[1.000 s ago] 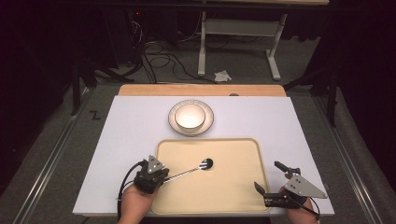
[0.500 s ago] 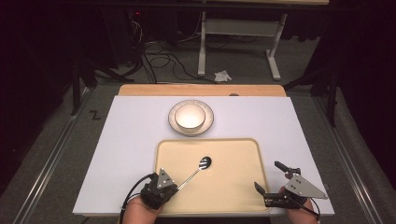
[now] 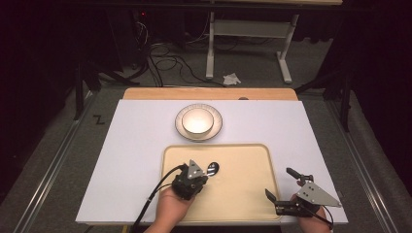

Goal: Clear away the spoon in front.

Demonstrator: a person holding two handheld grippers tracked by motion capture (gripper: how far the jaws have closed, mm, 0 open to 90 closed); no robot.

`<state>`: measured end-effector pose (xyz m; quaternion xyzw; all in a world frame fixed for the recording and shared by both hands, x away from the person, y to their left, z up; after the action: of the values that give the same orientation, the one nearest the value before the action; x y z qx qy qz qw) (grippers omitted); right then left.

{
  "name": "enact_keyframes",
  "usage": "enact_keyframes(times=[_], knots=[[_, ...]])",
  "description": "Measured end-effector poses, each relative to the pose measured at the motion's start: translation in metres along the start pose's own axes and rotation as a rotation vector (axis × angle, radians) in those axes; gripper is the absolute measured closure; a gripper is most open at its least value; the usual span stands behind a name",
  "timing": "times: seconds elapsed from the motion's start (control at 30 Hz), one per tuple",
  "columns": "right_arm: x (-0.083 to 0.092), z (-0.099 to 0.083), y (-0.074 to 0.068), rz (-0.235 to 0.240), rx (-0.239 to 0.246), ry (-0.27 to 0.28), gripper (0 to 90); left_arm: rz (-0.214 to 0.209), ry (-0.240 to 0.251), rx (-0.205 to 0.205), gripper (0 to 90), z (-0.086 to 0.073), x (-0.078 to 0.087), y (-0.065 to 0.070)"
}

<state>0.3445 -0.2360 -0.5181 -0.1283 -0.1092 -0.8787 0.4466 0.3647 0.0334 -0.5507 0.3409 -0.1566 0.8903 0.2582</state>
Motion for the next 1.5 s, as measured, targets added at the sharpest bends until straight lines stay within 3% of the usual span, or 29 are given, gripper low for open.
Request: enact_keyframes(times=[0.13, 0.23, 0.57, 1.07, 1.2, 1.37, 1.4, 1.43, 1.5], knots=[[0.001, 0.0, 0.0, 0.001, -0.001, 0.001, 2.1, 0.036, -0.039, -0.041, 90.0, 0.004, -0.016, 0.004], [0.001, -0.001, 0.001, -0.002, -0.001, -0.004, 2.1, 0.072, -0.051, -0.02, 90.0, 0.004, -0.02, -0.012], [0.0, -0.001, 0.0, 0.002, -0.005, -0.004, 2.1, 0.111, -0.075, 0.055, 90.0, -0.003, -0.019, -0.047], [0.0, -0.001, 0.0, 0.001, -0.002, -0.008, 2.1, 0.124, -0.083, 0.08, 90.0, -0.01, -0.014, -0.062], [-0.001, -0.001, 0.0, 0.003, 0.004, -0.009, 2.1, 0.111, -0.06, 0.085, 90.0, -0.01, -0.014, -0.061], [0.0, -0.001, 0.0, -0.002, -0.007, -0.004, 2.1, 0.095, 0.032, 0.115, 77.7, -0.002, 0.0, -0.064], [0.0, -0.001, 0.0, -0.002, -0.007, -0.004, 2.1, 0.095, 0.032, 0.115, 74.6, -0.002, 0.0, -0.064], [0.0, -0.001, 0.001, -0.003, -0.004, -0.007, 2.1, 0.103, 0.066, 0.112, 71.1, -0.001, 0.008, -0.068], [0.0, -0.001, 0.0, -0.003, -0.006, -0.007, 2.1, 0.114, 0.078, 0.113, 67.4, -0.001, 0.013, -0.071]])
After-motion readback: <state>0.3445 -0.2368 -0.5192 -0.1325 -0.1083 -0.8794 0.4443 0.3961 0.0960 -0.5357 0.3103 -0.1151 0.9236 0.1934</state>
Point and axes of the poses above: each handheld gripper's, and its own axes: x roughly backward along the jaws, z roughly out of its top, y roughly to its right, the point moved 7 cm from there along -x, roughly forward along the jaws, and after that the axes turned 13 degrees about z, right-handed, at the moved point
